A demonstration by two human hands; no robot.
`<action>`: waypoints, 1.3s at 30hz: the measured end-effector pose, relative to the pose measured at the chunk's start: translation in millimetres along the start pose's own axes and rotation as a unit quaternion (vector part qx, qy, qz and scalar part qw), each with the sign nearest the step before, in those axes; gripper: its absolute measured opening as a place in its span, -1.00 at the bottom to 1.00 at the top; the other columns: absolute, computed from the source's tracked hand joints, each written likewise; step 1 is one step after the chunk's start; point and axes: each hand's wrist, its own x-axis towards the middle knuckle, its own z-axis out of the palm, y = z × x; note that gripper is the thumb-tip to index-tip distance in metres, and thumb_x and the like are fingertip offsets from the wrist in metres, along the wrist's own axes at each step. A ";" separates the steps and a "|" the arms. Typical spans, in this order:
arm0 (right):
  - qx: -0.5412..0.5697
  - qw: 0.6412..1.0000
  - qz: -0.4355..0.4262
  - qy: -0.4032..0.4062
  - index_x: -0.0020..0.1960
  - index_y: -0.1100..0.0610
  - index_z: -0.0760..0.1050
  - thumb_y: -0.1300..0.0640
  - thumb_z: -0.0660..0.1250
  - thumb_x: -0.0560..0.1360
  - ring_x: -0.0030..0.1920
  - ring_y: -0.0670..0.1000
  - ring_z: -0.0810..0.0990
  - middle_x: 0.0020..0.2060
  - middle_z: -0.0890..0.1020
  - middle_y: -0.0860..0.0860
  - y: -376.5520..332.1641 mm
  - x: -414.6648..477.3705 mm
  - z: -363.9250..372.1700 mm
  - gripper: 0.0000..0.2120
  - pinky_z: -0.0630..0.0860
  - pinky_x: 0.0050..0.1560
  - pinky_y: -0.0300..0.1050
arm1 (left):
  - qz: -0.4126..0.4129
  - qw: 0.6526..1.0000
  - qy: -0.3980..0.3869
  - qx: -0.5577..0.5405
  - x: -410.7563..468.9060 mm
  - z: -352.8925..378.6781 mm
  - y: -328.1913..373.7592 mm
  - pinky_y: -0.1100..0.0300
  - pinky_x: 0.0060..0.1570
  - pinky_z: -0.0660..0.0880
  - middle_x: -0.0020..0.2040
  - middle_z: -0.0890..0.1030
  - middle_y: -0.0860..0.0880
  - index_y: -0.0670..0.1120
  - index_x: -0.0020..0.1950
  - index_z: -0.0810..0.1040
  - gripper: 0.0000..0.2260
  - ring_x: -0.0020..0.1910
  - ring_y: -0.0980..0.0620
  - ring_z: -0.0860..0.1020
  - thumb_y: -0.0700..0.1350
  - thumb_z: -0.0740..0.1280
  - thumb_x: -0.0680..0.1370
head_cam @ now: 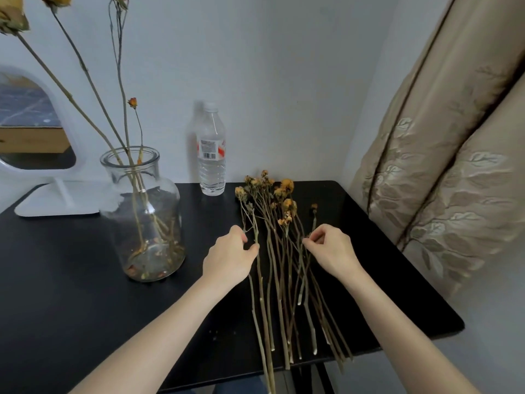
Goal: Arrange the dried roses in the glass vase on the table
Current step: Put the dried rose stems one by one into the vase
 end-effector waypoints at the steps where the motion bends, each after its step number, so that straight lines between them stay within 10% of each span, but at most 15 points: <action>1: 0.000 1.000 -0.005 -0.003 -0.12 0.10 0.49 0.06 0.34 0.50 -0.29 -0.13 0.46 -0.31 0.50 -0.06 -1.1 0.6 1.6 -0.88 0.37 -0.29 -0.25 | 0.003 1.000 -0.003 0.002 1.2 1.6 1.7 0.06 -0.12 0.47 -0.14 0.56 -0.02 -0.04 0.04 0.43 -0.78 -0.10 -0.07 0.55 0.09 0.24 0.54; 16: -0.119 0.983 -0.064 -0.127 -0.23 0.12 0.60 -0.05 0.43 0.39 -0.22 -0.03 0.61 -0.28 0.62 -0.01 -35.9 0.6 31.1 -0.77 0.61 -0.13 -0.07 | -0.060 0.995 -0.051 0.061 8.0 10.3 7.9 0.17 -0.28 0.38 -0.29 0.54 0.00 -0.11 -0.18 0.58 -0.77 -0.25 -0.03 0.53 0.05 0.30 0.48; 23: -0.153 0.981 -0.025 -0.119 -0.10 0.16 0.57 -0.01 0.41 0.39 -0.20 0.02 0.62 -0.22 0.61 0.02 -45.1 6.6 32.3 -0.77 0.62 -0.11 -0.04 | -0.046 0.997 -0.047 -0.035 7.6 5.8 6.1 0.17 -0.31 0.37 -0.46 0.39 -0.02 -0.12 -0.47 0.32 -0.64 -0.40 -0.05 0.41 -0.04 0.27 0.49; 39: -0.011 0.995 -0.013 -0.096 -0.21 0.14 0.64 0.06 0.34 0.46 -0.17 -0.08 0.58 -0.13 0.64 0.00 -46.3 13.0 0.3 -0.81 0.51 -0.16 -0.17 | 0.005 0.980 -0.015 -0.200 6.4 -16.0 13.9 0.15 -0.30 0.35 -0.39 0.35 -0.09 -0.17 -0.19 0.50 -0.83 -0.42 0.03 0.32 -0.11 0.23 0.53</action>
